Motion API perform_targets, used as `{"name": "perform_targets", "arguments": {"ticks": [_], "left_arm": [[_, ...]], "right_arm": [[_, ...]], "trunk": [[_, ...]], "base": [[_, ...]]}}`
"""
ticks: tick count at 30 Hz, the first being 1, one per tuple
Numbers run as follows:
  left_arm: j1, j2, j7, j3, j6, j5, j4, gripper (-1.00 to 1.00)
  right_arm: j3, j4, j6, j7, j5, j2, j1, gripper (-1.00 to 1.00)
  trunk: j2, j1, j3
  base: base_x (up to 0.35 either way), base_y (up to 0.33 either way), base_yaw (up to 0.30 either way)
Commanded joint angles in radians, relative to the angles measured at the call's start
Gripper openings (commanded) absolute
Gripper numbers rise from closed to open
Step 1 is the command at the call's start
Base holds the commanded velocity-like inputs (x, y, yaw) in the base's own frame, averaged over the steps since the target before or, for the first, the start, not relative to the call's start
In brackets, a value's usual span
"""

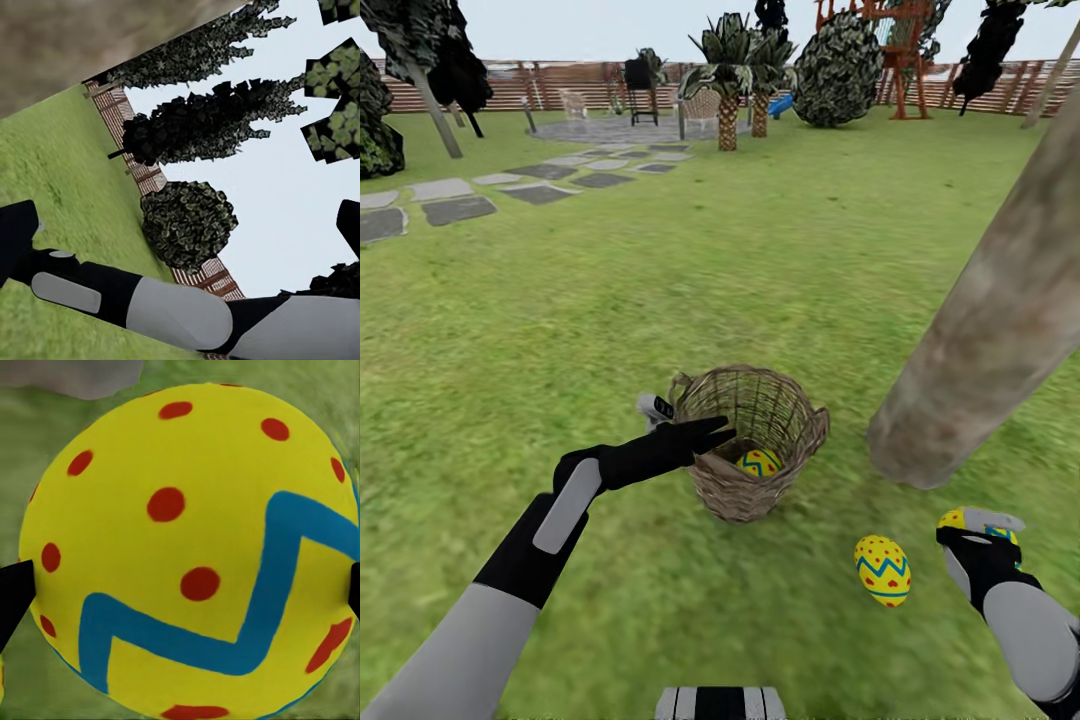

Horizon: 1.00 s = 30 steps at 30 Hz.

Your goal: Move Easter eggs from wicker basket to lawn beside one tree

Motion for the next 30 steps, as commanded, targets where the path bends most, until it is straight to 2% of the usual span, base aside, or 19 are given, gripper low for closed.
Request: {"name": "perform_targets", "arguments": {"ticks": [1, 3, 9, 12, 14, 30], "left_arm": [[-0.001, 0.001, 0.0, -0.002, 0.005, 0.006, 0.0, 1.0], [-0.001, 0.001, 0.0, -0.002, 0.005, 0.006, 0.0, 1.0], [-0.001, 0.0, 0.0, -0.002, 0.005, 0.006, 0.0, 1.0], [-0.001, -0.001, 0.0, -0.002, 0.005, 0.006, 0.0, 1.0], [0.0, 0.0, 0.0, -0.002, 0.005, 0.007, 0.0, 1.0], [-0.001, 0.0, -0.001, -0.002, 0.005, 0.007, -0.001, 1.0]], "right_arm": [[-0.002, -0.002, 0.029, 0.029, 0.009, 0.0, -0.004, -1.0], [-0.001, -0.004, 0.042, 0.064, 0.009, -0.002, -0.011, -1.0], [0.005, 0.007, 0.053, 0.082, 0.012, -0.006, -0.018, -1.0], [0.053, 0.019, 0.082, 0.08, 0.012, -0.006, -0.028, -1.0], [0.067, 0.027, 0.085, 0.08, 0.011, -0.006, -0.028, -1.0], [0.069, 0.017, 0.078, 0.08, 0.004, -0.005, -0.029, -1.0]], "trunk": [[-0.001, 0.0, -0.005], [-0.001, 0.001, -0.012], [-0.002, 0.004, -0.036], [-0.003, 0.005, -0.047], [-0.004, 0.006, -0.055], [-0.007, 0.013, -0.117]], "base": [[0.0, 0.0, 0.0], [0.0, 0.0, 0.0], [0.0, 0.0, 0.0], [0.0, 0.0, 0.0], [0.0, 0.0, 0.0], [0.0, 0.0, 0.0]]}}
